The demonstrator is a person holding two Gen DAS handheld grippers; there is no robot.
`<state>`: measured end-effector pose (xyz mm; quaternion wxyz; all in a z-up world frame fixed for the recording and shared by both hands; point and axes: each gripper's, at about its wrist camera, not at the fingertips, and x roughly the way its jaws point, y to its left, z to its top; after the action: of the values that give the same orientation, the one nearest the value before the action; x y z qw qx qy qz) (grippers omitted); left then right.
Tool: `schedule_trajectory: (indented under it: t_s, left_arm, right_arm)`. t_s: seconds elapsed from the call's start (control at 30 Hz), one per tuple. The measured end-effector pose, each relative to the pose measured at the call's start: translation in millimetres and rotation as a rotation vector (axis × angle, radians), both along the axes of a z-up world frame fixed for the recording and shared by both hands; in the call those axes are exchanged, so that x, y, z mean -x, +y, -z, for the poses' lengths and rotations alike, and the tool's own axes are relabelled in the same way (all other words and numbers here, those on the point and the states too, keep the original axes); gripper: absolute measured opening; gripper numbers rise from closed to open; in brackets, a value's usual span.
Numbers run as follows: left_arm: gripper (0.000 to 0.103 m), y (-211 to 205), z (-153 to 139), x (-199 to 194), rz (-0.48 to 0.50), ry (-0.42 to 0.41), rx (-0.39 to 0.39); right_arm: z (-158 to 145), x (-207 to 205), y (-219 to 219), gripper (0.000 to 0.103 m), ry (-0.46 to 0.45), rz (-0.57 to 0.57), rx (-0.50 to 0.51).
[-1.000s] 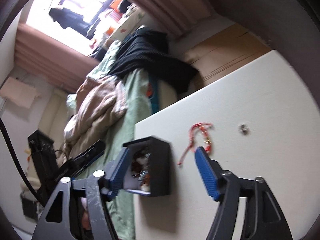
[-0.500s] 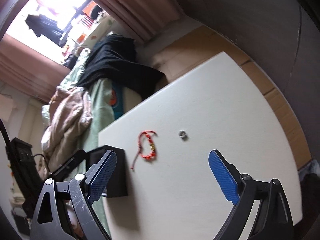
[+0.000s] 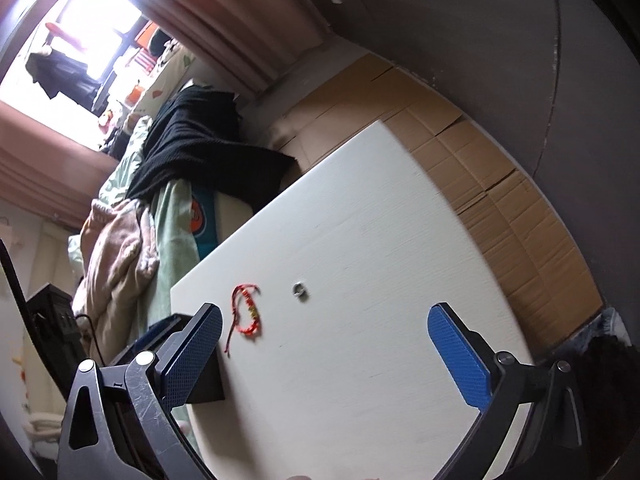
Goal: Organize jewelry
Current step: 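Close the left gripper on the red string bracelet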
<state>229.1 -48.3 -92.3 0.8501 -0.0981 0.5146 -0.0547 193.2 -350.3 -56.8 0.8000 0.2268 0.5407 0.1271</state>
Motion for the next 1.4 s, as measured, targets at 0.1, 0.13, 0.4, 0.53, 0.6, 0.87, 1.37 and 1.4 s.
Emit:
schedule_trajectory:
  t_s: [0.1, 0.13, 0.4, 0.53, 0.6, 0.87, 1.37, 1.4]
  left_arm:
    - [0.102, -10, 4, -8, 0.016, 0.02, -0.037]
    - [0.102, -12, 6, -11, 0.019, 0.031, -0.044]
    - [0.073, -32, 23, -28, 0.047, 0.091, -0.096]
    - [0.052, -35, 39, -35, 0.044, 0.142, -0.117]
    - [0.048, -37, 45, -37, 0.045, 0.153, -0.143]
    - [0.032, -39, 61, -35, 0.032, 0.177, -0.206]
    - [0.007, -4, 21, -1, -0.019, 0.032, -0.028]
    - [0.007, 0, 20, 0, -0.027, 0.019, -0.013]
  right_arm:
    - [-1, 0, -12, 0.103, -0.003, 0.022, 0.012]
    - [0, 0, -17, 0.103, 0.001, 0.029, 0.006]
    - [-2, -5, -30, 0.103, 0.003, 0.055, 0.027]
    - [-2, -5, -34, 0.103, 0.002, 0.056, 0.014]
    - [-2, -6, -36, 0.103, 0.0, 0.064, 0.008]
    - [-5, -8, -33, 0.103, -0.02, 0.067, 0.038]
    - [16, -20, 27, 0.058, -0.007, -0.133, 0.079]
    - [17, -20, 31, 0.056, -0.006, -0.142, 0.077]
